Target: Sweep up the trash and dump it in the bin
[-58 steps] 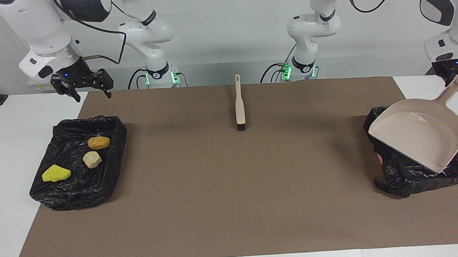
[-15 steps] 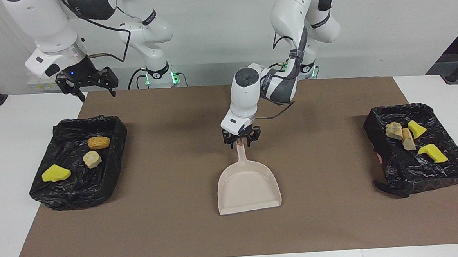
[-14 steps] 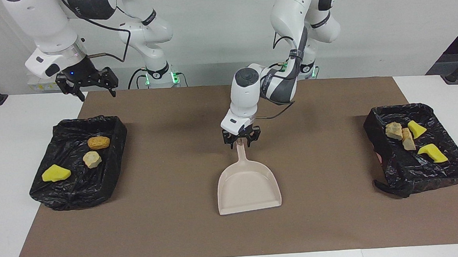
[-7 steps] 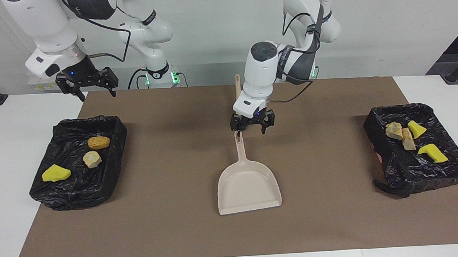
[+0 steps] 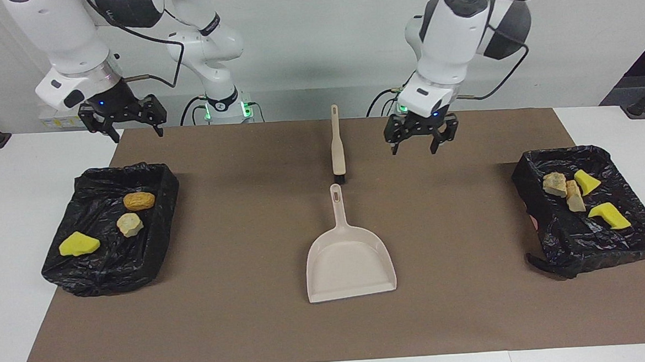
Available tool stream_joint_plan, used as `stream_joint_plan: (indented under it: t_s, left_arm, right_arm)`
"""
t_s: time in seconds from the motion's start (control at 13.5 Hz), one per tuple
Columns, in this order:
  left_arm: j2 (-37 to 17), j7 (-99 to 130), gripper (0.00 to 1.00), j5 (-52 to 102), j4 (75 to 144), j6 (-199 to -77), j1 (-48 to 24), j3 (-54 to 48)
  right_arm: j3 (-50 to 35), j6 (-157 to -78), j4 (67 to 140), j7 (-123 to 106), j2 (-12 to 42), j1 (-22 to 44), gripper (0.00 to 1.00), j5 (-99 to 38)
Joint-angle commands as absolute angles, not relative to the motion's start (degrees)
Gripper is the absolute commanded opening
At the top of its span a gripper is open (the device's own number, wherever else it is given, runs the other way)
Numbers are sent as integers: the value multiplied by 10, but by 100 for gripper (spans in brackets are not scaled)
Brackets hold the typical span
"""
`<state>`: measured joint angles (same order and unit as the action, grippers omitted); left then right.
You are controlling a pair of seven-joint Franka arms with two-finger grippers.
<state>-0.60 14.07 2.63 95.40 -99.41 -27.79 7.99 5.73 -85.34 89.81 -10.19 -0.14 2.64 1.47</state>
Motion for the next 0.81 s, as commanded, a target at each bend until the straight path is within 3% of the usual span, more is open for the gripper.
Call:
stream_joint_plan:
  t_s: [0.0, 0.74]
  left_arm:
    - [31, 39, 100, 20, 969, -956, -212, 73]
    - [73, -99, 100, 19, 951, -891, -69, 75]
  right_arm:
    - [56, -842, 895, -107, -4, 24, 100, 11]
    - [55, -842, 895, -107, -4, 24, 100, 11]
